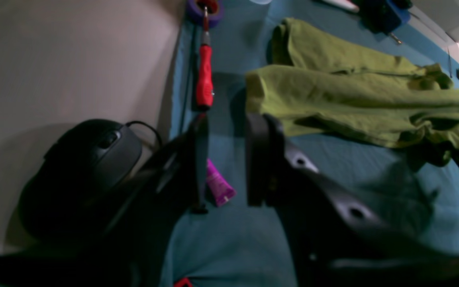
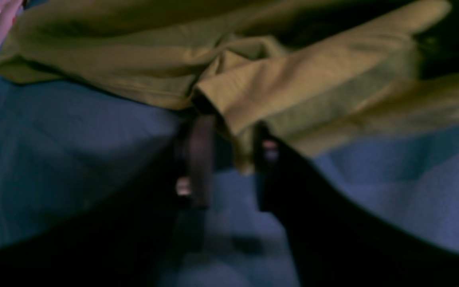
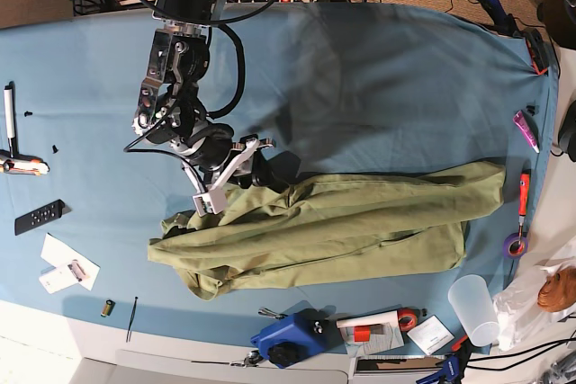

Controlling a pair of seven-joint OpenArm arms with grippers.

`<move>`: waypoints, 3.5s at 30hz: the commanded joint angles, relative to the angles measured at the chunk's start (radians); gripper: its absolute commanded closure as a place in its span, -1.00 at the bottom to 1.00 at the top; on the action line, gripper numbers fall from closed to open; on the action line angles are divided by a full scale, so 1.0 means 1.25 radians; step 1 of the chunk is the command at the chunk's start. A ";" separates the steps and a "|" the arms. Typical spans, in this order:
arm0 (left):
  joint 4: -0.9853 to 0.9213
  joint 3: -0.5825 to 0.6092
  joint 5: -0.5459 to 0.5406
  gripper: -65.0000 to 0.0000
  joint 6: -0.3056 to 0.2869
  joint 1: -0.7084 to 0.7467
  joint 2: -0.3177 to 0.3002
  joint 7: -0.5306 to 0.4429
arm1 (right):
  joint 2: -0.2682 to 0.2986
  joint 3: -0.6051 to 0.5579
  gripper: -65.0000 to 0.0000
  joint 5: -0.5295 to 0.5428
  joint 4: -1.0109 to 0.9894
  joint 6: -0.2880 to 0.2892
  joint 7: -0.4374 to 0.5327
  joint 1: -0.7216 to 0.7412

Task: Layout the t-shirt on the table in an organized manner, then fold the t-shirt properly
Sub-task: 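Lower the left gripper to the shirt's opposite end and grasp it, then lift the shirt with both grippers and pull it away from the table edge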

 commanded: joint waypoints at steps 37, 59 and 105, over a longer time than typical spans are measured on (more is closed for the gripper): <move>0.012 0.135 -0.016 0.93 -0.005 -0.005 -0.024 -0.072 | -0.002 -0.004 1.00 -0.171 0.001 -0.118 0.161 0.024; -0.006 0.400 0.343 0.20 0.122 -0.111 0.056 -0.253 | 0.069 -0.002 1.00 -0.196 0.002 -0.113 0.143 0.024; -0.168 0.288 0.002 1.00 0.009 -0.173 0.053 0.064 | 0.192 -0.002 1.00 -0.031 0.229 -0.001 0.025 -0.079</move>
